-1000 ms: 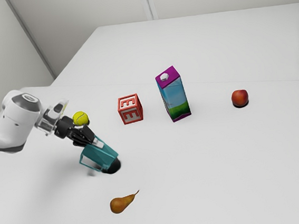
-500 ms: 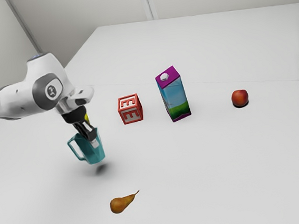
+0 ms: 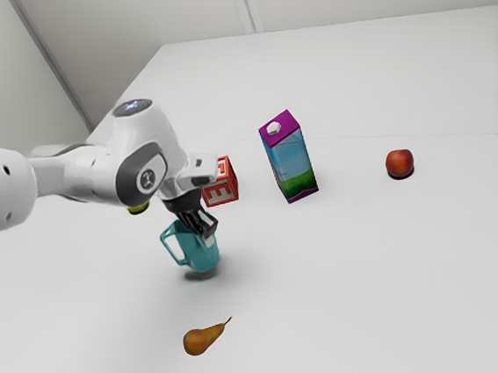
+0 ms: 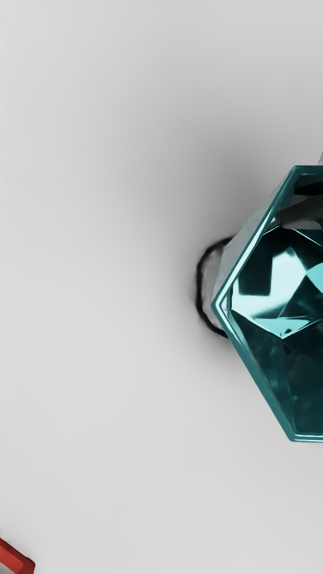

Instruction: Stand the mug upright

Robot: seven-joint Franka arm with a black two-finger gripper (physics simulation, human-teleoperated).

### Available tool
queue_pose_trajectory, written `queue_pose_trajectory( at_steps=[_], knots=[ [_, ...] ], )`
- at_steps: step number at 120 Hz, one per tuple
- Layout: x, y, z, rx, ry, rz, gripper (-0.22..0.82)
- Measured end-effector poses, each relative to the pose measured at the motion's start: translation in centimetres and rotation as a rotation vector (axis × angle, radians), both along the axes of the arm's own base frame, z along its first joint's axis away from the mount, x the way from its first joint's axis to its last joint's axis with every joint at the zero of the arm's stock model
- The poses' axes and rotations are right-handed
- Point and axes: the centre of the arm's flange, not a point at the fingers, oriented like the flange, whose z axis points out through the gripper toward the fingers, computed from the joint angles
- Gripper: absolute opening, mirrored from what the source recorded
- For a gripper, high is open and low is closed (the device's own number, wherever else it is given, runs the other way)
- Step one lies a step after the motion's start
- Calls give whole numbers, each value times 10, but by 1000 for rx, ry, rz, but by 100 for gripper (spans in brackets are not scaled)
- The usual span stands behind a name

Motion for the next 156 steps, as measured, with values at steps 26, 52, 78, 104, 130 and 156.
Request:
queue_pose_trajectory(
  at_steps=[26, 52, 78, 104, 130, 156],
  knots=[
    [9, -11, -11, -2, -55, 66, -18],
    [16, 2, -21, 0, -73, 151, -19],
    [16, -5, -24, -5, -76, 184, -1],
    [15, -4, -4, -30, -101, 216, 38],
    [14, -4, 44, -63, -148, 229, 52],
    [58, 1, 129, -62, -186, 201, 57]
  ],
)
